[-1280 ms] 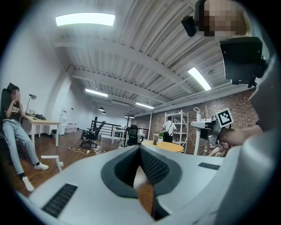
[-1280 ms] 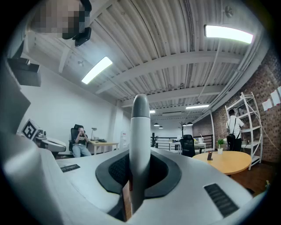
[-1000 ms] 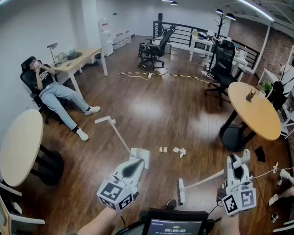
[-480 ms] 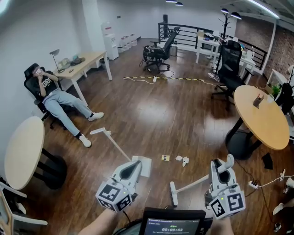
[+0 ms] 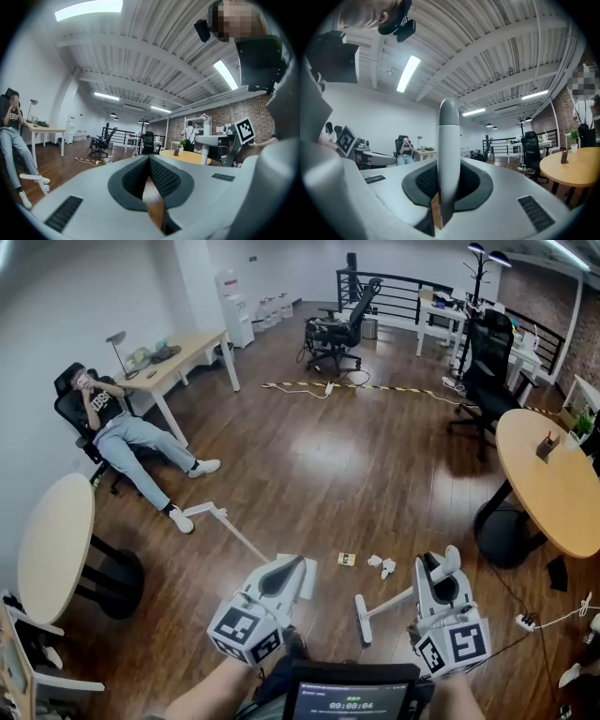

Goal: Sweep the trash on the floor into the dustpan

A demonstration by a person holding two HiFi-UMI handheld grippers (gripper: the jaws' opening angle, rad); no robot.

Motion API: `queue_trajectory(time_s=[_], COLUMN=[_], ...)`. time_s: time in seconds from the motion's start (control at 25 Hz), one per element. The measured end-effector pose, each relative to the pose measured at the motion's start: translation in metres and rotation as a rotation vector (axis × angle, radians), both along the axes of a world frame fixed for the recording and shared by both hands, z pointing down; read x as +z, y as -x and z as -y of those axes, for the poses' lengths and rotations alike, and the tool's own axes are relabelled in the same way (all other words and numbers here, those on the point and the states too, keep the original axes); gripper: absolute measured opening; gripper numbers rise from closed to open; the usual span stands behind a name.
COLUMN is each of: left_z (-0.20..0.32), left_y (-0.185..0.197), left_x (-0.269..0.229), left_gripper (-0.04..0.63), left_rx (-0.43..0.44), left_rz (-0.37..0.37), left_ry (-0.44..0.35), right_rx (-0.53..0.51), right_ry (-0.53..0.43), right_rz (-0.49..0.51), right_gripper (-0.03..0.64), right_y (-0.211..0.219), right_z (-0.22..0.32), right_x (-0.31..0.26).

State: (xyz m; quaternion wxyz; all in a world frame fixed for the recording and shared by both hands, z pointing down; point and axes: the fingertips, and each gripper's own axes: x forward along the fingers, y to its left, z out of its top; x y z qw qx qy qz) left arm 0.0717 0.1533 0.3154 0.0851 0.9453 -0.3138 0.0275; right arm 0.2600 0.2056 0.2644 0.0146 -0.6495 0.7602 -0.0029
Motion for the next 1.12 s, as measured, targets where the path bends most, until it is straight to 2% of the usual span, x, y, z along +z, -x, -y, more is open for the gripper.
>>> queue_trajectory(time_s=[0.08, 0.28, 0.52, 0.84, 0.92, 1.12], left_z=[0.023, 0.074, 0.143, 0.187, 0.201, 0.228], left_y=[0.001, 0.017, 0.045, 0.055, 0.054, 0.036], left_x=[0.002, -0.009, -0.009, 0.004, 0.010, 0.024], left_gripper=[0.003, 0.003, 0.003, 0.003, 0.003, 0.003], left_rx=[0.001, 0.048, 0.022, 0.139, 0.133, 0.098], left_rz=[-0.006, -0.010, -0.068, -0.025, -0.014, -0.037], left_ry=[0.009, -0.030, -0.024, -0.032, -0.030, -0.016], right_rx=[0.022, 0.088, 0.152, 0.142, 0.120, 0.040], right_ry=[0.008, 0.019, 0.007, 0.036, 0.052, 0.076], right_rz=[-0.007, -0.029, -0.051, -0.057, -0.058, -0.046], right_gripper=[0.058, 0.058, 0.057, 0.057, 0.057, 0.057], right_y=[-0.006, -0.008, 0.001, 0.017, 0.016, 0.007], right_z=[0.020, 0.067, 0.125, 0.198, 0.219, 0.262], right_x=[0.001, 0.005, 0.006, 0.014, 0.018, 0.035])
